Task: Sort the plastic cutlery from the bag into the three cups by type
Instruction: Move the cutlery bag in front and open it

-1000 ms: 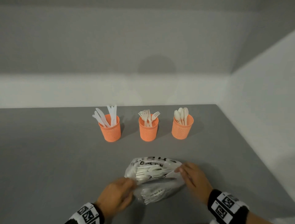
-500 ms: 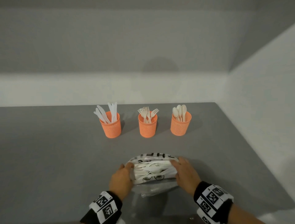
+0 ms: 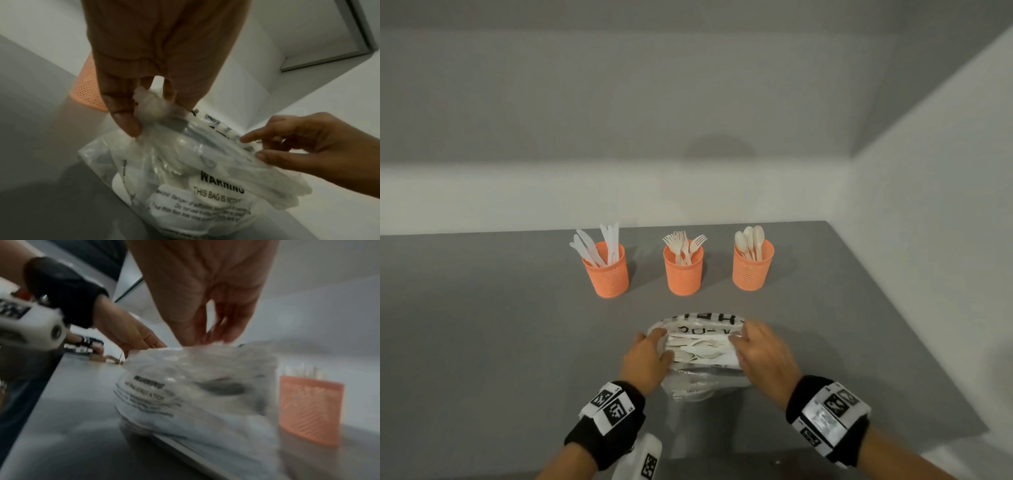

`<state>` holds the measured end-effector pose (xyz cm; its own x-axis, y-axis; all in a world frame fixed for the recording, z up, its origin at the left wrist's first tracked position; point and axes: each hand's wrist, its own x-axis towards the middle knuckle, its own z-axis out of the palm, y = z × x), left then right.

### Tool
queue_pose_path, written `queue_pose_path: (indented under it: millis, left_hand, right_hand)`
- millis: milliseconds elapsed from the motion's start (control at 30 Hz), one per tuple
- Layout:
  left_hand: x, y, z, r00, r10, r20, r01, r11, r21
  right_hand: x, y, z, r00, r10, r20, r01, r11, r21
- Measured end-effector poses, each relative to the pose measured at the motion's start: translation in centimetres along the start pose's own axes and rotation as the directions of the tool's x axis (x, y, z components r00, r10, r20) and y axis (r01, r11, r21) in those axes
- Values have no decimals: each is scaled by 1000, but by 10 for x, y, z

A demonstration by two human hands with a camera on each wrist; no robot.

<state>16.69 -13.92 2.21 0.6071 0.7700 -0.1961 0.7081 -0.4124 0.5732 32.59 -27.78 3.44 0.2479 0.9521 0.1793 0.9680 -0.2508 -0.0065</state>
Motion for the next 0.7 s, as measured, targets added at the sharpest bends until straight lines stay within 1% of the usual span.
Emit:
queue_pose_path:
  millis: [33,67,100,133,167,300,433,567,700]
  left_hand:
    - [0,3,1,1000,8,4,-8,1000,-3]
    - [1,5,1,1000,21,10,-21,1000,-5]
    - [1,7,0,999,38,19,-38,999,-6]
    - [2,8,0,998,56,32,-56,998,-9]
    - [2,9,0,997,70,41,-69,998,-14]
    - [1,3,-2,994,99,36,-97,994,-48]
    - [2,0,-3,994,109,24,-107,992,-60]
    - [4,-4,-8,995,100,24,-98,991,-87]
    - [6,-6,-10,994,105,25,-102,990,-95]
  right_hand:
    - [5,-5,-1,997,-35,67,31,998,47]
    - [10,-5,5,986,-50,158,36,996,86]
    - [16,-3,14,972,-64,225,44,995,91]
    - [21,-1,19,947,-64,315,24,992,128]
    - [24,-1,20,924,-64,377,8,989,148]
    - [33,3,29,906,-91,413,14,983,186]
    - [41,8,30,907,-117,404,44,982,185]
    - [52,14,26,910,-118,398,-2,958,288]
    - [52,12,29,918,-97,384,-23,955,296]
